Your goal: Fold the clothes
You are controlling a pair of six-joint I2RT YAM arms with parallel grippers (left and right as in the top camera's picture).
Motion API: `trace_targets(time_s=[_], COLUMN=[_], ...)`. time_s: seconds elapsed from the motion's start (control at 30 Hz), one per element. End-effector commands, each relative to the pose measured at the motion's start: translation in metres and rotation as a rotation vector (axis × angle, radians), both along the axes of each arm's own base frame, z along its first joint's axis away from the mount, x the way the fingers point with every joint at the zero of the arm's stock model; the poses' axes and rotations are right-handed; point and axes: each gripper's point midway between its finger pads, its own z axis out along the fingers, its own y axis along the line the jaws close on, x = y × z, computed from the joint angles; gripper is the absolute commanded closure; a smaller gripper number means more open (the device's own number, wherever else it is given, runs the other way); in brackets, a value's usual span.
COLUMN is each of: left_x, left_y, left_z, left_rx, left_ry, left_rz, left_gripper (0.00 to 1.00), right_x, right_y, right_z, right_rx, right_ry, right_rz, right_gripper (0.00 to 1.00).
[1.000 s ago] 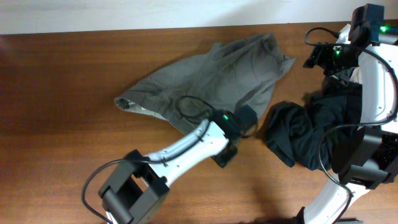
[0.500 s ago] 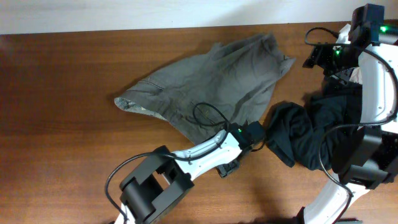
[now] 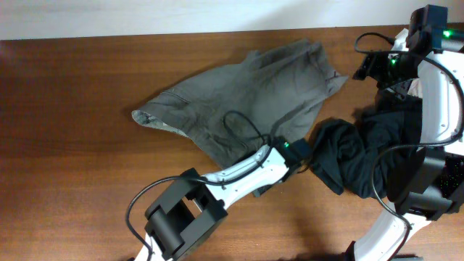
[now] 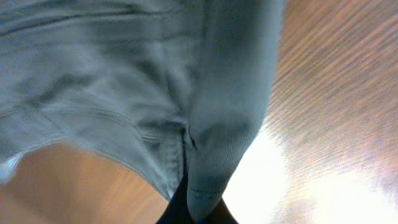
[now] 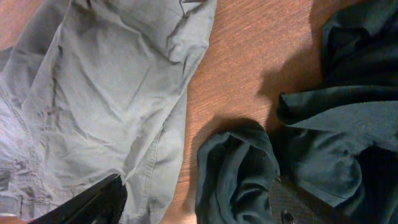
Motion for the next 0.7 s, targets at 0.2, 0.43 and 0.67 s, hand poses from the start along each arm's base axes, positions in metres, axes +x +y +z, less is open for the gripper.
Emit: trace_targets(time_s=[0.2,0.43,0.67], left_x=[0.058,0.071,0.069], left_y=[0.038,0.114,0.149], left_z=[0.187,0.254,0.272], left_rx=[-0.263,-0.381,-0.387], left_ry=[-0.353,-0.496,-0.533], left_rz=[0.314,0.501,0.559], left_gripper=[1.0,1.0,1.0], right_x=[-0.009,-0.02,-0.028], right_y=[0.006,0.029,0.099], right_z=[0.002,-0.005,-0.024], right_rx=[-0.006,-0.014,0.012], right_ry=[0.016,0.056,0.066], right_rz=[0.067,0.2,0.495], right_gripper=[0.21,0.27,0.22])
